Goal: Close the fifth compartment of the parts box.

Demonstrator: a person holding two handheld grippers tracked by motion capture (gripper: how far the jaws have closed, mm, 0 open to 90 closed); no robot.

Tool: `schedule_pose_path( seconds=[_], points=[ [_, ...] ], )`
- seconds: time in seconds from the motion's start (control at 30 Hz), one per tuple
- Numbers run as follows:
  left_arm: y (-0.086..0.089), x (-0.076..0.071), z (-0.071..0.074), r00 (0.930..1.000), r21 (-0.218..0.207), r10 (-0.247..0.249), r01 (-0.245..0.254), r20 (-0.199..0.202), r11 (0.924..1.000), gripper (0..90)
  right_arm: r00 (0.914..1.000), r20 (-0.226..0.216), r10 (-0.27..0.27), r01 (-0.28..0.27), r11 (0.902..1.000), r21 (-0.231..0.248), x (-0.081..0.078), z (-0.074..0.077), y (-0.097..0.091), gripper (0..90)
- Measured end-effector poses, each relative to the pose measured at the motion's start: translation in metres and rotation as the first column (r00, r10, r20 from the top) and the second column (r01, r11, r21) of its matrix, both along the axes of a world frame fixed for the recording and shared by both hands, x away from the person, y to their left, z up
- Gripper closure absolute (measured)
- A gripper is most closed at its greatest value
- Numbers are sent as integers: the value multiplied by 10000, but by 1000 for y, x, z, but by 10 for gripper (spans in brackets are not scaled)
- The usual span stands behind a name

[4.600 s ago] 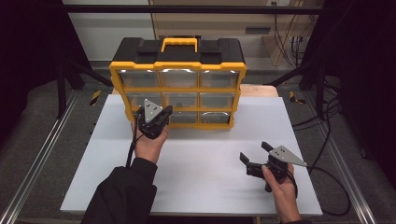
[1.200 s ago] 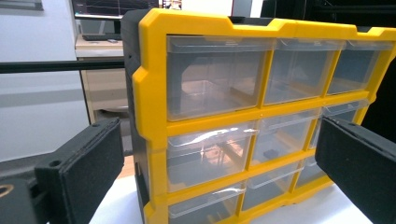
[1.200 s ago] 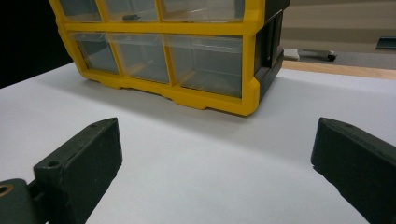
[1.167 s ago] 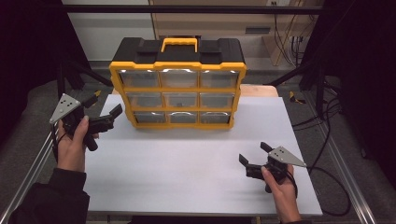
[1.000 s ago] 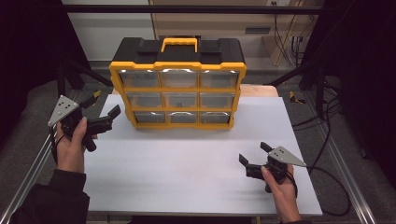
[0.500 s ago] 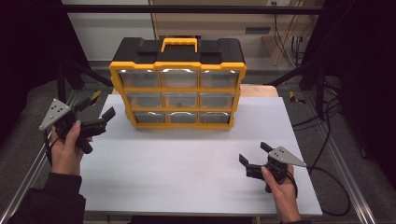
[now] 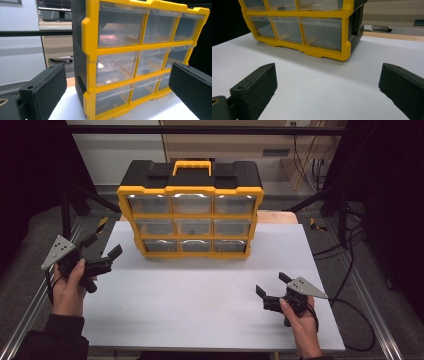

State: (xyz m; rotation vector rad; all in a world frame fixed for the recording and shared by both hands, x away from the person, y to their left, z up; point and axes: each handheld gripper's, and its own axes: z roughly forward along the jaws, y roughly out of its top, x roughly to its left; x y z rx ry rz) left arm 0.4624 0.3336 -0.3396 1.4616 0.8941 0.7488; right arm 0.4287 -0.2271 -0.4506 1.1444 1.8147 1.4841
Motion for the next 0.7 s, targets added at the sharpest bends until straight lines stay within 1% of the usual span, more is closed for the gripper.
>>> schedule_pose_path(
  seconds=[0.27, 0.5, 0.7],
  points=[
    [3, -3, -16, 9998, -253, 45, -50, -183, 9997, 13, 10000, -8, 6, -6, 10000, -16, 0, 0, 0, 23],
    [2, -8, -33, 9993, -84, -40, 37, -382, 10000, 14, 10000, -27, 31, -31, 10000, -27, 0, 0, 1, 23],
    [3, -12, -45, 9985, -140, 20, -28, -548, 9999, 15, 10000, -28, 15, -15, 10000, -25, 0, 0, 1, 23]
  ],
)
